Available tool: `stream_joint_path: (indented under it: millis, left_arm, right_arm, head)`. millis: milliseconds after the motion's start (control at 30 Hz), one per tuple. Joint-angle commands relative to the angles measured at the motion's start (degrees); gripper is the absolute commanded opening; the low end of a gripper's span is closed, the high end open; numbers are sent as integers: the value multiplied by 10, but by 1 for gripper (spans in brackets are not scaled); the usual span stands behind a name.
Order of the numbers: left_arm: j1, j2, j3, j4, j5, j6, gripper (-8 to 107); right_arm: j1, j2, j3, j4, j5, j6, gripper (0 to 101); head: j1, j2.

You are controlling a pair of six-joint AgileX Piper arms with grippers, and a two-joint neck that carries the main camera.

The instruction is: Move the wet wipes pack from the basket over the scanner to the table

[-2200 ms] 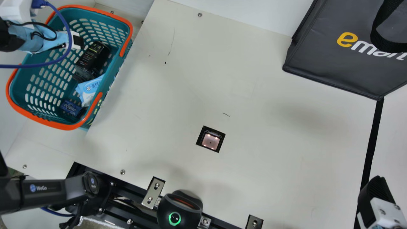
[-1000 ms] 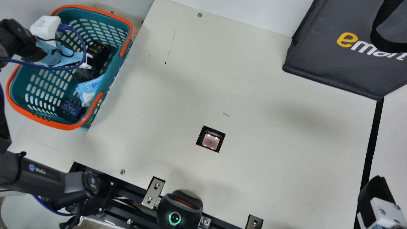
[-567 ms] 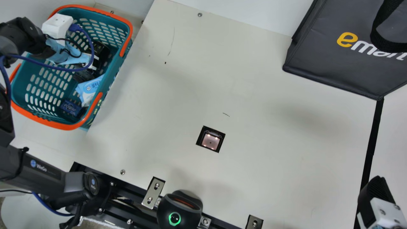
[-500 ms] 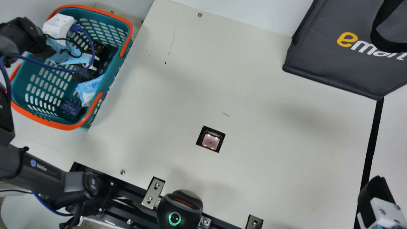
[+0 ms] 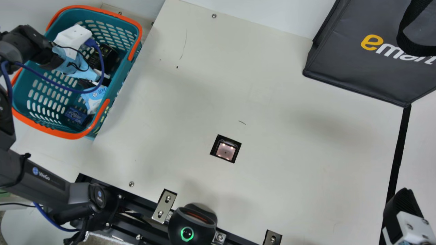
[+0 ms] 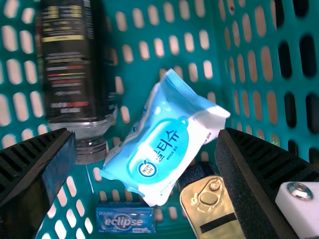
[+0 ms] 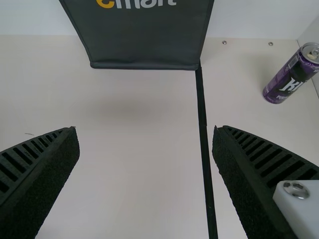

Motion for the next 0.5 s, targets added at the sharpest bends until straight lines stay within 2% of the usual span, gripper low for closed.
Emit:
stream_joint_path:
  millis: [0, 467]
  left_arm:
    - [0, 4, 3, 1, -1, 32, 90]
    - [-16, 46, -7, 20, 5, 105, 90]
  right_arm:
    - [0, 0, 0, 0, 0, 0, 95]
    - [0, 0, 0, 0, 1, 0, 95]
  head:
    - [-17, 1]
    - [-17, 1]
